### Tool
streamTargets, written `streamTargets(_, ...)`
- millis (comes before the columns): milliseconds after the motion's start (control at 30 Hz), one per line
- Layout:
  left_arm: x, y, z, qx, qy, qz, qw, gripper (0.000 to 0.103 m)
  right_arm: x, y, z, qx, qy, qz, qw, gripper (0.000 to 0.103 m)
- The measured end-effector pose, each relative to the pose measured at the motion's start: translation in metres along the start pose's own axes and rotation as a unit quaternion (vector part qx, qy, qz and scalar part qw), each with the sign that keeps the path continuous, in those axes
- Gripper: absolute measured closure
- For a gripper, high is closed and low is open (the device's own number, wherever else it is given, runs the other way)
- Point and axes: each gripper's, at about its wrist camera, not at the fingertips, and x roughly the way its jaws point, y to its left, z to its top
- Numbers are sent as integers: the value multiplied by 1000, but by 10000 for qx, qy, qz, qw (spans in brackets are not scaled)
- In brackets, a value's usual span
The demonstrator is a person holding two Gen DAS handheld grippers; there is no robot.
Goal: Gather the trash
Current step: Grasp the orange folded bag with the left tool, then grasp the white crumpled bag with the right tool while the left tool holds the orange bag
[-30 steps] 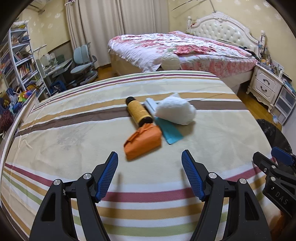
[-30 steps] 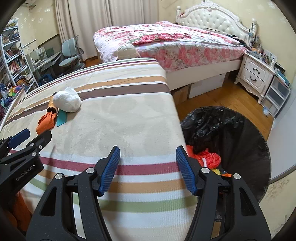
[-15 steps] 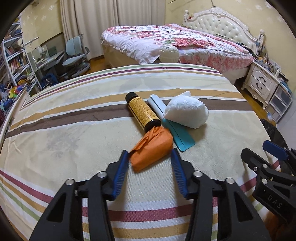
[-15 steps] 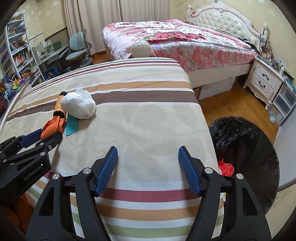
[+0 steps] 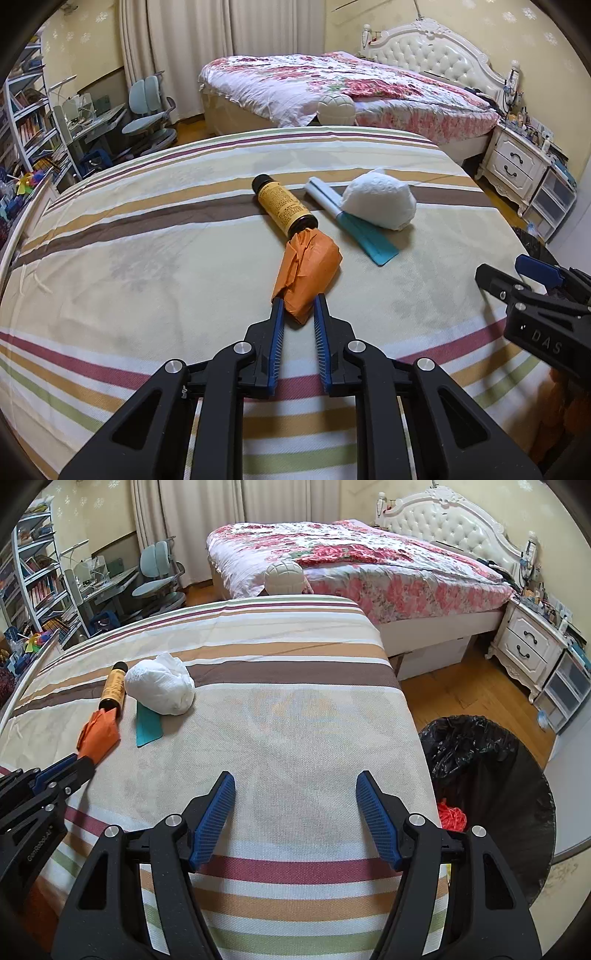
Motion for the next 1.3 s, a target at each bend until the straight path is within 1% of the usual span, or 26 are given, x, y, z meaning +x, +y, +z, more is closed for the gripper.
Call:
streamTargets(200,-2,10,-2,-146,13,-27,9999,85,0,0,0,-15,2,-17,10000,36)
streamTargets(233,-2,11,-1,-169,12,-24,9999,79,0,0,0,-15,-2,-16,10000,36)
streamTargets(267,0,11,0,-190,11,-2,9998,67,0,0,0,-14,-1,-13,10000,36)
streamTargets(333,3,11,3,-240,23,12,9997,57,0,0,0,-11,2,-11,10000,36)
streamTargets(367,5,11,6,-244,48,-8,9997,56,1,0,0,-9,6,-10,10000,36)
streamTargets(533,15,10,17,-170,45,-31,9998,56,0,-2,0,-20,7,-19,10000,36)
streamTargets(567,16,9,18,-149,37,-61,9999,62,0,-3,0,-18,7,-19,10000,36)
streamTargets(600,16,9,17,-123,27,-61,9999,66,1,-2,0,-16,10,-18,10000,36)
streamTargets(700,12,7,14,-7,-16,-106,9999,71,0,-1,0,-32,6,-19,10000,36)
streamTargets(900,1,8,1,72,-47,-141,9999,72,0,7,-1,-169,2,26,9999,36)
streamTargets(1067,-7,23,-8,5,-58,-24,10000,72,1,18,1,-277,-16,113,9996,36)
streamTargets(1300,-1,61,-3,-313,-34,365,9988,72,7,36,10,-397,-45,229,9989,36)
